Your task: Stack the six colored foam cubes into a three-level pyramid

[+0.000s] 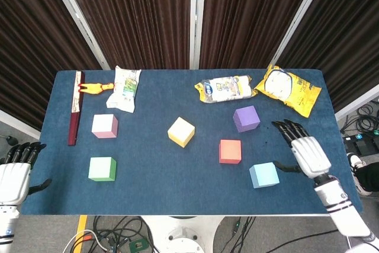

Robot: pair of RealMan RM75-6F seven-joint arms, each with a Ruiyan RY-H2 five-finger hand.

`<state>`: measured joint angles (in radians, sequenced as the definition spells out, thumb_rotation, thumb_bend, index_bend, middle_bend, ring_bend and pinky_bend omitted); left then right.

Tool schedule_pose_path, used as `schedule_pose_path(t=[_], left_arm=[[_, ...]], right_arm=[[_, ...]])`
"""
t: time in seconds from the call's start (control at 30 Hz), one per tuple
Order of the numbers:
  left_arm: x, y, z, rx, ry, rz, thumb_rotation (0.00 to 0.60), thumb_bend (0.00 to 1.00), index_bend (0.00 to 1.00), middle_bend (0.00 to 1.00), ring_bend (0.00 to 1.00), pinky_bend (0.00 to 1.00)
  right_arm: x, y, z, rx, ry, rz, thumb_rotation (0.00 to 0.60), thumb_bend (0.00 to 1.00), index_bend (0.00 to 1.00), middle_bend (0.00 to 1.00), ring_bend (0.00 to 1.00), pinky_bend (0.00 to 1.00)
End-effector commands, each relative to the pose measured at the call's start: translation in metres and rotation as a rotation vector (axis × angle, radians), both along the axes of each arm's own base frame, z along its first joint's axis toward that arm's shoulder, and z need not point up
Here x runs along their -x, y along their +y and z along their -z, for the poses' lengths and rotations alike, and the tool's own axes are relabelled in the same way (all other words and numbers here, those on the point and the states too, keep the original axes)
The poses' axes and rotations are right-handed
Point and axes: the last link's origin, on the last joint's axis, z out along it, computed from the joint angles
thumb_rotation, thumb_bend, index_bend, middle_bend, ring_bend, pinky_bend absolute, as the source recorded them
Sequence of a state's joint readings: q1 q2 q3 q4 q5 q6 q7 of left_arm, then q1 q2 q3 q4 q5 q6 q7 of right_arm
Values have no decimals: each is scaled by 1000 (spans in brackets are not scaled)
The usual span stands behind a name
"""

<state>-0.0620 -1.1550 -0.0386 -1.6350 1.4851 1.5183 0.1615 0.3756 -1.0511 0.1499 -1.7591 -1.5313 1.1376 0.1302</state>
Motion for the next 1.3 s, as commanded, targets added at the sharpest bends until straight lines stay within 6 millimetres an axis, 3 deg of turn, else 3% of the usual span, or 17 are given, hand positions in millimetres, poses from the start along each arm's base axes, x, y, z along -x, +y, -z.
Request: schedule_pose_path(t=[0.03,0.3,0.53,0.9,1.3], left_arm=[[1,0,0,1,-1,-2,600,0,175,148,96,129],[5,-1,0,1,-5,-16,600,0,174,148,96,129],[8,-2,0,1,-10,-23,600,0,174,148,96,129],[13,0,1,9,-13,-35,600,0,174,148,96,129],[18,2,2,20,-17,-48,600,0,175,148,96,129]], right_arm=[[-47,-35,19,-85,-64,-62,600,101,0,100,12,88],[-100,-82,74,-214,-94,-63,600,101,0,101,15,107],[-129,-104,122,-317,-99,-28,600,101,0,101,33,123],[-161,-119,178,-423,-121,-14,600,101,0,100,33,123],[-175,-128,212,-407,-83,-31,600,107,0,100,73,124]])
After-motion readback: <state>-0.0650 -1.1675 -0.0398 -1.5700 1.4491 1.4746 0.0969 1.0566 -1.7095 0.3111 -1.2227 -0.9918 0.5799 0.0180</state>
